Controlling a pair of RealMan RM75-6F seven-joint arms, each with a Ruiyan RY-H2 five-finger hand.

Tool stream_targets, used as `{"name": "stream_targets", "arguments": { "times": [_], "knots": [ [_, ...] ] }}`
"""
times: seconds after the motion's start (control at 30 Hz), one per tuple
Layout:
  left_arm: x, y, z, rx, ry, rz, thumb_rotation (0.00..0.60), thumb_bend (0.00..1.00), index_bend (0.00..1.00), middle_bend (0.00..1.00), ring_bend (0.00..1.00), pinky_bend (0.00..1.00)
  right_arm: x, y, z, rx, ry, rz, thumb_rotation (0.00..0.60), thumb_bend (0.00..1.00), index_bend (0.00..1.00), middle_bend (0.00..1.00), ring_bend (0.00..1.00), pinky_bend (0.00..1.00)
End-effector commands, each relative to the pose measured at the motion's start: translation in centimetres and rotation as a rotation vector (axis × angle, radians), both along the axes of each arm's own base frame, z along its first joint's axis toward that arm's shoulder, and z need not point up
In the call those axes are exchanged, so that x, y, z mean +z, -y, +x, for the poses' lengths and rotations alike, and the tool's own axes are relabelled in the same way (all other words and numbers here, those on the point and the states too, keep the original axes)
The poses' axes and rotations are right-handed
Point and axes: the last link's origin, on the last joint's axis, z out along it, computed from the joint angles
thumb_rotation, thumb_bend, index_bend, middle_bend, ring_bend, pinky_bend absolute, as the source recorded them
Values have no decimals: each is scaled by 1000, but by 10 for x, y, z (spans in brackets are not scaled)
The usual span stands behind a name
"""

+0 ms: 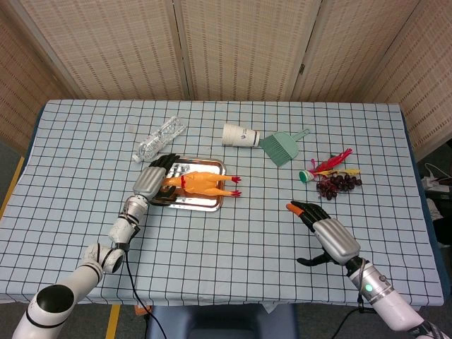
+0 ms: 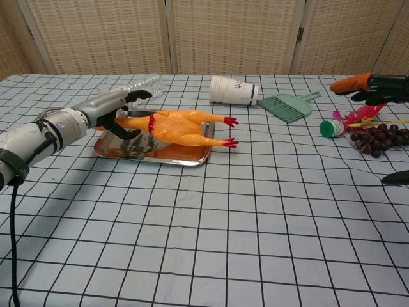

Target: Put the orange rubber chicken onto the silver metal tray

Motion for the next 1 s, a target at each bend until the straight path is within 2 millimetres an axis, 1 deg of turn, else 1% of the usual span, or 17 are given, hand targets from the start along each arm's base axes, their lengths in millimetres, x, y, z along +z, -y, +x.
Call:
{"name": "stream_targets", "arguments": {
  "times": [0.03, 0.13, 0.23, 0.43, 0.53, 0.6, 0.7, 0.77, 0.8, 0.87, 0.9, 1.0],
  "knots": [
    [0, -2, 1, -2, -36, -30, 600, 378, 0, 0, 0, 106, 1, -1, -1, 0, -2, -1, 600, 60, 0, 0, 0, 0],
    [2, -4, 4, 1, -42, -66, 600, 365, 0, 0, 0, 88, 2, -1, -3, -6, -5, -4, 600, 60, 0, 0, 0, 0],
    [5, -4, 9, 24, -21, -142, 600, 360, 0, 0, 0, 72, 3, 0, -5, -14, 3, -9, 600, 60, 0, 0, 0, 0],
    [21, 0, 26, 44, -10, -268, 600, 358, 0, 0, 0, 54, 4, -1, -6, -12, 28, -7, 600, 60, 0, 0, 0, 0],
    [34, 2, 33, 64, -15, -329, 600, 359, 0, 0, 0, 46, 7, -4, -4, 6, 42, -17, 600, 60, 0, 0, 0, 0],
    [40, 3, 36, 63, -4, -331, 600, 358, 0, 0, 0, 45, 10, -7, -3, 15, 49, -25, 600, 60, 0, 0, 0, 0],
    [56, 7, 41, 35, 38, -300, 600, 356, 0, 0, 0, 45, 16, -11, -2, 28, 55, -42, 600, 61, 0, 0, 0, 0],
    [73, 12, 45, -21, 56, -243, 600, 356, 0, 0, 0, 45, 20, -15, -1, 36, 55, -53, 600, 60, 0, 0, 0, 0],
    [80, 16, 47, -51, 68, -213, 600, 355, 0, 0, 0, 46, 21, -17, -1, 39, 55, -60, 600, 60, 0, 0, 0, 0],
    [98, 30, 46, -115, 77, -155, 600, 353, 0, 0, 0, 47, 25, -21, -2, 48, 49, -81, 600, 60, 0, 0, 0, 0],
    [109, 42, 42, -152, 68, -120, 600, 352, 0, 0, 0, 47, 26, -24, -3, 51, 45, -96, 600, 60, 0, 0, 0, 0],
    [130, 79, 25, -223, 30, -23, 600, 349, 0, 0, 0, 47, 29, -32, -7, 56, 23, -139, 600, 60, 0, 0, 0, 0]
  ]
}}
